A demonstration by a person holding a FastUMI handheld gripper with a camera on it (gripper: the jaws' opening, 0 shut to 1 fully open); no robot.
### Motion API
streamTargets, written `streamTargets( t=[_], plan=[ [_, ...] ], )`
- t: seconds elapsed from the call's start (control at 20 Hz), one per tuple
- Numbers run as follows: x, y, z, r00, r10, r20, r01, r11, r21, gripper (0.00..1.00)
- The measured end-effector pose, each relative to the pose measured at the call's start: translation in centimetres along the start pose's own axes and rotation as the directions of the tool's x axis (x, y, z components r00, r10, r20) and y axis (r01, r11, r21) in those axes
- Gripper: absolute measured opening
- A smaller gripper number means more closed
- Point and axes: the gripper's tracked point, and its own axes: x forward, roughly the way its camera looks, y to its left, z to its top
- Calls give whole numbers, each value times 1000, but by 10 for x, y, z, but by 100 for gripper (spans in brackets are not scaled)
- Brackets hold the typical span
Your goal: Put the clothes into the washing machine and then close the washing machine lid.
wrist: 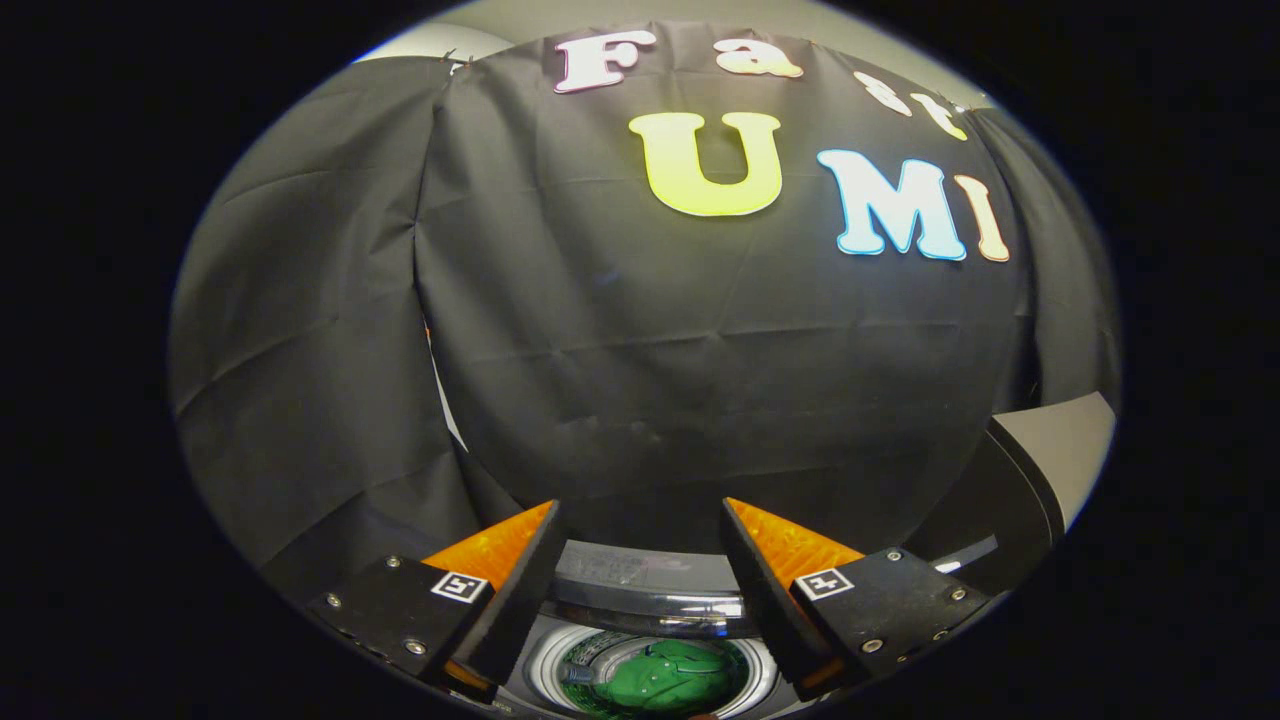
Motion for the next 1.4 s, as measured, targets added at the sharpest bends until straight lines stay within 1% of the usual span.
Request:
streamTargets(
  t=[0.4,0.55,0.7,0.85,1.05,1.2,1.4],
  plan=[
    [-20,4,-15,999,3,55,-2,1000,-12,95],
    [-29,7,-27,998,9,64,-8,1000,-18,95],
    [-37,12,-45,999,22,32,-22,1000,-20,95],
    [-42,14,-83,998,36,-47,-39,997,-72,95],
    [-53,16,-112,997,42,-63,-47,996,-73,95],
    [-57,16,-119,997,49,-67,-53,997,-63,95],
    [-67,17,-116,997,67,-48,-69,997,-37,94]
  ],
)
